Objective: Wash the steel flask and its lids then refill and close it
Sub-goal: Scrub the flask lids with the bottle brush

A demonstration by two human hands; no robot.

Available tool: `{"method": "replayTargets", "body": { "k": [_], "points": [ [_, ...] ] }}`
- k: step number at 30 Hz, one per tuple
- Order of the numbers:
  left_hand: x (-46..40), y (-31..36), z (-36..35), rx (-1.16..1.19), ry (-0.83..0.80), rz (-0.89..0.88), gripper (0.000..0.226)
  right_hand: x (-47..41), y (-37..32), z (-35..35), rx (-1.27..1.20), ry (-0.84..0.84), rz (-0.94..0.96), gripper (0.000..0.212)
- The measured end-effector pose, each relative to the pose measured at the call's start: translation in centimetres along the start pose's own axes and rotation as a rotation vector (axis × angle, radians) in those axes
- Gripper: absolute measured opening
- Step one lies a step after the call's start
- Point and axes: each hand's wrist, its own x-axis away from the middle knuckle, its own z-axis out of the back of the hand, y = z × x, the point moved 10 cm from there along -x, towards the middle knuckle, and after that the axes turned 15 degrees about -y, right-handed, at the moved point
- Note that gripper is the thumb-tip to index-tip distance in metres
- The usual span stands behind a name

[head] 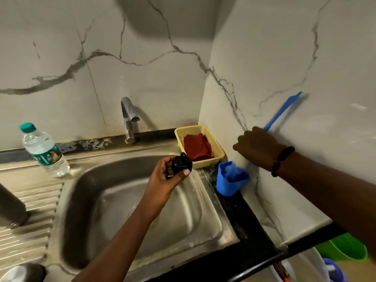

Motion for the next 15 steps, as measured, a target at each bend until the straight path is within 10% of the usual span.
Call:
{"method": "replayTargets", "body": {
  "k": [8,15],
  "points": [
    [0.6,1.5,1.6,0.068,0.065,-0.082,0.055,5.3,7.2,8.8,-0.225,0.236,-0.139,0.022],
    [1.7,3.5,5.0,0.057,0.176,-0.162,0.054,5.5,4.4,9.8,-1.13,0.496,-0.006,0.021]
  ]
}}
